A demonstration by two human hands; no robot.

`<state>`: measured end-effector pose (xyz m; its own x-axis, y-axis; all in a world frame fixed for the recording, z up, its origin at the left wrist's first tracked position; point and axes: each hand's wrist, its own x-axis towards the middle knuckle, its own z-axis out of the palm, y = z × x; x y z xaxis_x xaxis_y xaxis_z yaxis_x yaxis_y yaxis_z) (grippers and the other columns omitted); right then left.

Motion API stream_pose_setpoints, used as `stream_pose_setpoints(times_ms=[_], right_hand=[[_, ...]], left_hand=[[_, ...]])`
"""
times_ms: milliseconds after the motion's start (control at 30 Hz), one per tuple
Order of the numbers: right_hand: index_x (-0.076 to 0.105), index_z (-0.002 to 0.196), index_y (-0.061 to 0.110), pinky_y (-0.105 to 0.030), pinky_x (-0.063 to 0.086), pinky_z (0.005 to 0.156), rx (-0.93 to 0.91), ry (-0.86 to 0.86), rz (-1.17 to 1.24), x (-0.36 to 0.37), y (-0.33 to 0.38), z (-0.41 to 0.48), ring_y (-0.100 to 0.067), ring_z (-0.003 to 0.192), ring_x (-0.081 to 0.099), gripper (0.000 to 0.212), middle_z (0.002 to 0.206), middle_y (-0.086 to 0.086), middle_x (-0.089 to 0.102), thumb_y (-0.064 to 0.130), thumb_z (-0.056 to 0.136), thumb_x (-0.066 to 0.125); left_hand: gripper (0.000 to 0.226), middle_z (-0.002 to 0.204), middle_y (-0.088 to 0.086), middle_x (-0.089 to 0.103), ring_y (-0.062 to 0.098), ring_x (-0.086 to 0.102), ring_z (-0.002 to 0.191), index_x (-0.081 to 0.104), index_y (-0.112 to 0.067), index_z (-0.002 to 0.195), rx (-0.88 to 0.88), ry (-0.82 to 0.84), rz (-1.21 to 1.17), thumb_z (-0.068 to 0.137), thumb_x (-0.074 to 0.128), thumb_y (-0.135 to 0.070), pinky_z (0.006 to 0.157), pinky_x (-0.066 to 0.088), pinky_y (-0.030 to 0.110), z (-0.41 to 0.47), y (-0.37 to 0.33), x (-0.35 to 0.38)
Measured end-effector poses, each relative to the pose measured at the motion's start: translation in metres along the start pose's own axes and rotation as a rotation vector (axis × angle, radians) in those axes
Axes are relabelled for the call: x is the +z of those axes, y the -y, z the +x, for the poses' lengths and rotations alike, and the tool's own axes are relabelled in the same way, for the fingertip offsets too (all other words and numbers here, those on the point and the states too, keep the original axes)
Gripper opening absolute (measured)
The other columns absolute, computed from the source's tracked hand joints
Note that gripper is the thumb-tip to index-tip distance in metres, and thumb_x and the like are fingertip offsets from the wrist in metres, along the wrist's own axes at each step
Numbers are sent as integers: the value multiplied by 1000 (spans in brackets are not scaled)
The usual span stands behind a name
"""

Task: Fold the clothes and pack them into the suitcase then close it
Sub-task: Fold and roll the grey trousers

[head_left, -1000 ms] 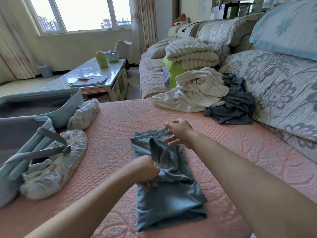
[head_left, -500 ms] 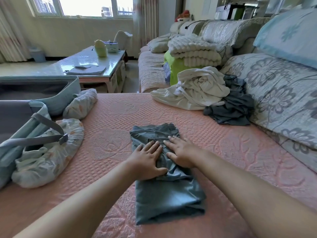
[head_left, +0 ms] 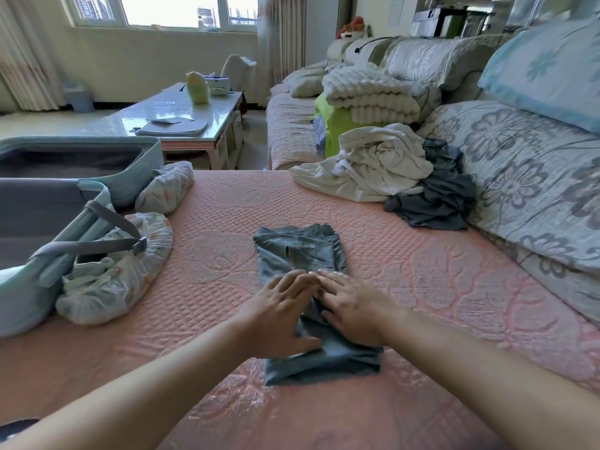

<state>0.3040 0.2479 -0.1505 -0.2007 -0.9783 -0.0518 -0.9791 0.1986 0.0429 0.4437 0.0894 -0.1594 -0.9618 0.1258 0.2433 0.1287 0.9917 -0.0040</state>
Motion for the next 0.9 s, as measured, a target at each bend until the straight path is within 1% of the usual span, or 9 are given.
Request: stream_pose_setpoints(times_ms=[133,300,433,500,567,633,767,833,900], right_hand=[[39,150,12,-38,41,107,-148,-97,-68,-4,7,-33,-23,125,43,83,143,-5,42,70,91,36],[26,156,13,-35,40,110,-184,-10,-126,1,9,-52,-22,125,43,100,148,-6,39,66,76,52],[42,150,16,-39,51,98,-156,25,-71,-1,5,-43,-23,119,55,72,146,-5,51,33,81,56],[65,125,28,-34,55,79,-38,-22,136,-15,0,-35,-16,96,64,43,116,5,70,23,83,53],[67,87,26,-27,47,60,143,-46,364,-30,-11,-25,-9,68,58,16,79,6,67,16,84,55],[55,67,22,-29,38,57,274,-135,524,-38,-24,-14,-9,60,50,20,67,2,59,13,85,58],[63,74,16,-34,47,64,499,-256,744,-35,-45,13,-17,72,59,24,74,0,63,27,95,60],[68,87,14,-35,47,69,568,-271,721,-29,-50,30,-20,82,61,24,85,-1,67,33,98,59],[66,88,15,-33,41,70,618,-303,670,-24,-52,44,-22,86,59,24,89,-3,67,34,99,58]], left_hand=[[106,133,0,45,20,44,124,44,-18,138,84,49,-66,62,54,-91,106,39,34,-23,-7,-2],[84,131,-1,51,20,51,120,51,-20,129,98,123,-35,57,62,-62,102,43,31,-37,-10,-5],[45,116,-7,69,14,63,105,70,-23,107,-16,127,-141,71,49,-41,89,54,28,-30,-8,-19],[18,78,-7,68,13,60,68,67,-18,78,-283,164,-306,79,52,-29,61,50,25,-22,-1,-30],[22,58,-7,54,12,45,52,56,-17,62,-448,153,-500,84,55,-17,51,39,26,-9,14,-36],[29,59,-7,54,12,46,54,58,-23,63,-561,51,-642,89,55,-11,50,40,26,4,30,-41],[8,86,2,63,17,60,73,64,-30,91,-667,-108,-924,95,61,-36,54,54,34,26,50,-39],[35,98,-4,63,13,59,85,60,-34,107,-641,-77,-767,80,71,-55,64,47,27,33,51,-33],[44,103,-4,63,14,56,87,56,-32,116,-670,-129,-577,80,75,-48,66,40,24,41,55,-24]])
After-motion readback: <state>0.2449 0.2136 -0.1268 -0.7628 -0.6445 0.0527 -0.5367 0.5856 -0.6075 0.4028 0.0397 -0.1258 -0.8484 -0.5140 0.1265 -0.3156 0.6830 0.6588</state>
